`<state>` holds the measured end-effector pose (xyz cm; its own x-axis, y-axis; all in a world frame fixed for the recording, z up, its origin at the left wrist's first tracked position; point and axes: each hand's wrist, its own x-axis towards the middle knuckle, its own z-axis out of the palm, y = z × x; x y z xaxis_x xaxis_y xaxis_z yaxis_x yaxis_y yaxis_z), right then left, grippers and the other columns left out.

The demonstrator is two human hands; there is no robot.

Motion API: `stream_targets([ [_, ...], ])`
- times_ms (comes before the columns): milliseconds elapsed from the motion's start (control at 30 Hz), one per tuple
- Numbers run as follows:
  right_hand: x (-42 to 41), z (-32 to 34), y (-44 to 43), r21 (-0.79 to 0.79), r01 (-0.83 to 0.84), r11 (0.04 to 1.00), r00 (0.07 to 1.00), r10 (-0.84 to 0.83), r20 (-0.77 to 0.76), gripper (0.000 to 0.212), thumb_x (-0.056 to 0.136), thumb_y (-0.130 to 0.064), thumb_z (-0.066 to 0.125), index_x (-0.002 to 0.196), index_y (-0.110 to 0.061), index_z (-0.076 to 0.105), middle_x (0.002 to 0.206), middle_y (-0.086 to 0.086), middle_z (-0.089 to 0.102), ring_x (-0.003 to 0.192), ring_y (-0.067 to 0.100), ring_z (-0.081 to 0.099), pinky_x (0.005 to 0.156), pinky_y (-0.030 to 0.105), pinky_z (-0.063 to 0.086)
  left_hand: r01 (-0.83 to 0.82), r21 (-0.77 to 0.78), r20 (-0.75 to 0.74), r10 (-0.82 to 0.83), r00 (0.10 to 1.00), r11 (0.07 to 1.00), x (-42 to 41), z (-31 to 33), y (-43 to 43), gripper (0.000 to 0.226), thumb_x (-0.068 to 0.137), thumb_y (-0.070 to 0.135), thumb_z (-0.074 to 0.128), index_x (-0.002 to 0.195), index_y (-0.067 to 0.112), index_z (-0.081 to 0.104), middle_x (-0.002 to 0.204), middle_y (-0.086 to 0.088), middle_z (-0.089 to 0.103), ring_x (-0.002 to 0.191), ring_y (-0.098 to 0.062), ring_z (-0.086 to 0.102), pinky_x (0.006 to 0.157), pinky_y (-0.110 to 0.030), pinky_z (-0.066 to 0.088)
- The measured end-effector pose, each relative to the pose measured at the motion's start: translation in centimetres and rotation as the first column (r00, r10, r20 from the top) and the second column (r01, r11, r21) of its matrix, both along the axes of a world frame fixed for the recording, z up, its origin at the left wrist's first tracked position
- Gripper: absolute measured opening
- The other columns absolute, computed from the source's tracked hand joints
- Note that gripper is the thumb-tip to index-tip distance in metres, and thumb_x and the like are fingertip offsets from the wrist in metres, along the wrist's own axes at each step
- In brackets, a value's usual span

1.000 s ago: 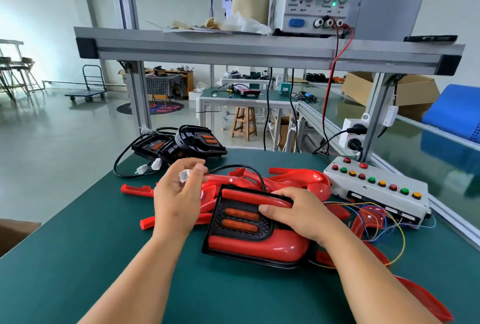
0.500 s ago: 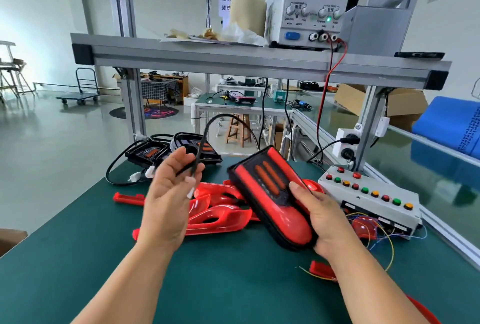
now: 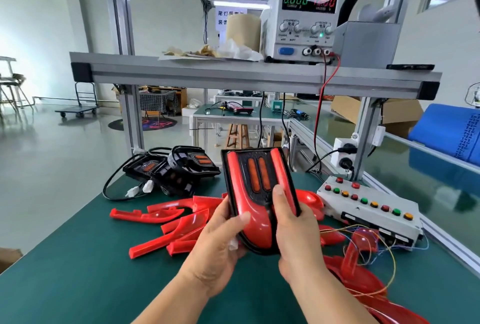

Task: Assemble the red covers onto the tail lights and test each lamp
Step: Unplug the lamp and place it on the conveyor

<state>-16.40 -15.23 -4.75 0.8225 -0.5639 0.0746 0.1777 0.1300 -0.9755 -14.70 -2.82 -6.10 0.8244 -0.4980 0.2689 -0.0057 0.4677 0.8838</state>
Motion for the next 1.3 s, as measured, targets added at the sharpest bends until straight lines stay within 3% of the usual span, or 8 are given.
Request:
stream_targets([
  [200, -0.3, 0.6, -0.4, -0.092, -0.253, 0.963, 0.967, 0.250, -0.045, 0.097, 0.062, -0.096, 0.039, 0.125, -0.026, 0.062, 0.123, -0.003, 0.067, 0.118, 0.019, 0.060, 0.107, 0.047, 0.042, -0.254, -0.044, -0.090, 0.250, 0.964, 0.966, 0.9, 0.9, -0.1, 0.040, 0.066, 0.024, 0.083, 0.105, 0.023, 0.071, 0.109, -0.009, 0.073, 0.093, -0.025, 0.072, 0.071, -0.039, 0.060],
  [333, -0.3, 0.8, -3.3, -0.211, -0.161, 0.964, 0.985, 0.170, 0.027, 0.041, 0.097, -0.046, 0.051, 0.137, -0.036, 0.048, 0.134, -0.008, 0.052, 0.124, 0.008, 0.047, 0.108, 0.034, 0.033, -0.202, -0.172, -0.237, 0.158, 0.958, 0.964, 2.0, 1.8, 2.3, 0.041, 0.059, 0.021, 0.076, 0.100, 0.012, 0.073, 0.097, -0.011, 0.075, 0.077, -0.021, 0.073, 0.064, -0.037, 0.061],
  [433, 0.0, -0.2, -5.6, -0.664, -0.224, 0.713, 0.972, 0.110, -0.210, 0.093, 0.087, 0.006, 0.049, 0.144, -0.058, 0.011, 0.156, -0.009, 0.019, 0.143, 0.012, 0.021, 0.110, 0.029, 0.031, -0.052, -0.277, -0.237, -0.016, 0.971, 0.959, 2.0, 2.4, 3.9, 0.038, 0.066, 0.027, 0.072, 0.100, 0.011, 0.077, 0.101, -0.011, 0.074, 0.088, -0.023, 0.073, 0.071, -0.038, 0.059],
  [567, 0.4, -1.3, -6.2, -0.874, -0.217, 0.435, 0.975, 0.060, -0.212, 0.093, 0.097, -0.021, 0.055, 0.124, -0.071, -0.018, 0.159, -0.019, -0.009, 0.149, 0.010, 0.005, 0.116, 0.030, 0.018, 0.104, -0.398, -0.222, -0.205, 0.953, 0.912, 1.4, 2.7, 5.1, 0.055, 0.051, 0.028, 0.094, 0.099, 0.010, 0.077, 0.100, -0.013, 0.074, 0.092, -0.026, 0.072, 0.076, -0.043, 0.058],
  [700, 1.1, -1.5, -6.9, -0.885, -0.053, 0.462, 0.998, -0.001, -0.060, 0.066, 0.097, -0.041, 0.051, 0.141, -0.062, 0.006, 0.159, -0.020, -0.007, 0.150, 0.009, 0.000, 0.119, 0.038, 0.017, 0.160, -0.426, -0.221, -0.274, 0.936, 0.890, 0.9, 2.6, 5.4, 0.048, 0.101, 0.031, 0.043, 0.133, -0.003, 0.052, 0.133, -0.024, 0.055, 0.126, -0.034, 0.053, 0.110, -0.046, 0.035],
  [867, 1.3, -0.9, -8.7, -0.909, 0.202, 0.363, 0.979, -0.065, 0.192, 0.029, 0.093, -0.034, 0.057, 0.120, -0.036, 0.064, 0.160, -0.017, 0.007, 0.150, 0.008, 0.000, 0.113, 0.040, 0.026, 0.097, -0.557, -0.316, -0.318, 0.894, 0.825, 1.9, 2.1, 5.7, 0.117, 0.040, 0.026, 0.099, 0.144, 0.026, 0.044, 0.144, 0.001, 0.049, 0.074, -0.022, 0.073, 0.053, -0.035, 0.059],
  [1033, 0.3, -0.2, -6.2, -0.670, 0.143, 0.728, 0.985, -0.037, 0.171, 0.039, 0.084, -0.068, 0.042, 0.078, -0.037, 0.066, 0.064, -0.018, 0.063, 0.068, -0.002, 0.061, 0.065, 0.028, 0.045, 0.261, -0.453, -0.183, -0.375, 0.909, 0.852, 1.7, 2.1, 4.3, 0.057, 0.071, 0.032, 0.083, 0.120, 0.006, 0.067, 0.120, -0.016, 0.067, 0.110, -0.029, 0.065, 0.095, -0.047, 0.051],
  [1300, 0.6, -0.5, -2.3, 0.214, -0.305, 0.928, 0.939, 0.330, -0.095, 0.042, 0.103, -0.038, 0.043, 0.109, -0.006, 0.070, 0.095, 0.014, 0.075, 0.079, 0.026, 0.072, 0.067, 0.037, 0.060, -0.099, -0.103, -0.206, 0.077, 0.975, 0.990, 1.7, 0.6, 0.7, 0.038, 0.067, 0.020, 0.075, 0.105, 0.013, 0.073, 0.109, -0.013, 0.072, 0.095, -0.025, 0.071, 0.079, -0.045, 0.059],
])
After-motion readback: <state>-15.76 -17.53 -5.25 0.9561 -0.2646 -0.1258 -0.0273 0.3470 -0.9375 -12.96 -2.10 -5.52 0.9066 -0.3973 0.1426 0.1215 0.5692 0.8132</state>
